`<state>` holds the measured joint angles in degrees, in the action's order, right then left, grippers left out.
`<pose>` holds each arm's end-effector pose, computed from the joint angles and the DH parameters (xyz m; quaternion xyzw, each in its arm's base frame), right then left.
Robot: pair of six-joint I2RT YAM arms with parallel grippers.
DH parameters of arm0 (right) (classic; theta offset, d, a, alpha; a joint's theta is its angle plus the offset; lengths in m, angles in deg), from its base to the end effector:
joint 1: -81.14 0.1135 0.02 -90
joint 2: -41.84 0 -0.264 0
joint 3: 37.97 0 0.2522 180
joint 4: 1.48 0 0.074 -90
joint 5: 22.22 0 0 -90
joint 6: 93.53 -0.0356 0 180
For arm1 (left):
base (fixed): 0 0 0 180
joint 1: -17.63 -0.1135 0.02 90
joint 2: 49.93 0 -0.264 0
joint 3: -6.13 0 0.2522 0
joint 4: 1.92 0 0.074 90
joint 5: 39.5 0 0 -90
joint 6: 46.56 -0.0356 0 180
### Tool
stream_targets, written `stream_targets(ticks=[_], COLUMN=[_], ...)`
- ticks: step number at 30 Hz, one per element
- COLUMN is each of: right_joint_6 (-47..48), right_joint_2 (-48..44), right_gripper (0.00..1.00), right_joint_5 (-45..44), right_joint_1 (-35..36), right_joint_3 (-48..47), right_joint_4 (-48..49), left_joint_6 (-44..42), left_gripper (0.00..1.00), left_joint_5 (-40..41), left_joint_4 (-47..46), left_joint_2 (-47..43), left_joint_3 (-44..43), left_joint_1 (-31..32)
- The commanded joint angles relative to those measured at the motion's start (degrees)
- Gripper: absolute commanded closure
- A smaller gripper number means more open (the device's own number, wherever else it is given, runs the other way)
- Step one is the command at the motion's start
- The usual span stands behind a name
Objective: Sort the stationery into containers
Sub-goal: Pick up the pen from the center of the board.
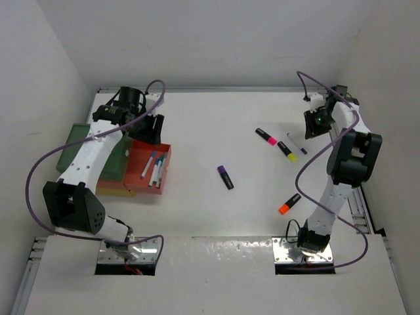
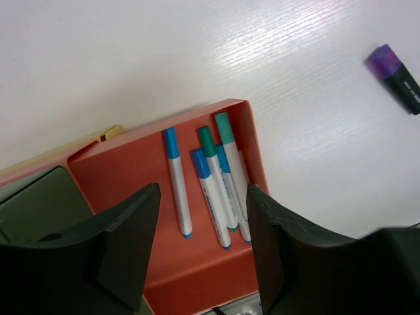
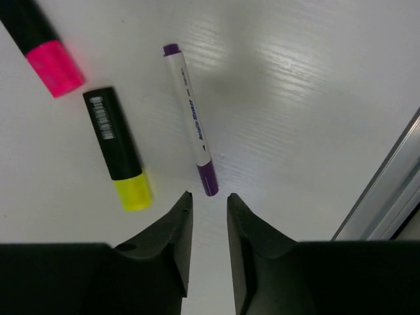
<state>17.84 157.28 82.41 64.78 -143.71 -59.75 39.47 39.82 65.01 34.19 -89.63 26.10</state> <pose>0.4081 -0.1104 0.2089 -0.0669 0.9716 0.0570 0.2197 0.2978 -0.0510 0.3374 0.1306 0.9417 -0.1004 0.2933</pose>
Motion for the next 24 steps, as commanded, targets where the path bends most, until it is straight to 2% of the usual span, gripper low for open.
stream_targets(ticks=[1,5,14,21,23,24], right_joint_6=[5.88,6.58,9.31,10.71,10.8,11.67], right_joint_2=[3.37,7.34,10.15,13.23,14.11,15.85], right_gripper=[0.72,0.7,0.68,0.62,0.62,0.66], right_joint_5=[-1.27,-1.45,-1.36,-1.01,-1.1,-1.45], right_joint_1=[0.19,0.71,2.64,3.18,3.18,3.61], right_joint_3=[-5.56,-9.61,-8.56,-10.4,-11.02,-11.11], right_joint_4=[-4.71,-6.55,-5.5,-6.9,-7.08,-7.08], left_joint_6=[-1.39,-1.39,-1.75,-1.83,-1.66,-1.57], left_gripper=[0.38,0.33,0.33,0.33,0.33,0.33], left_joint_5=[-2.24,-2.95,-3.3,-3.74,-3.91,-4.09], left_joint_4=[0.18,0.53,0.45,0.53,0.45,0.36], left_joint_2=[-1.24,-0.45,0.08,0.78,0.87,0.96], left_joint_3=[-2.29,-3.08,-3.17,-2.91,-2.82,-2.73], left_joint_1=[0.67,1.11,1.2,1.02,1.11,1.02])
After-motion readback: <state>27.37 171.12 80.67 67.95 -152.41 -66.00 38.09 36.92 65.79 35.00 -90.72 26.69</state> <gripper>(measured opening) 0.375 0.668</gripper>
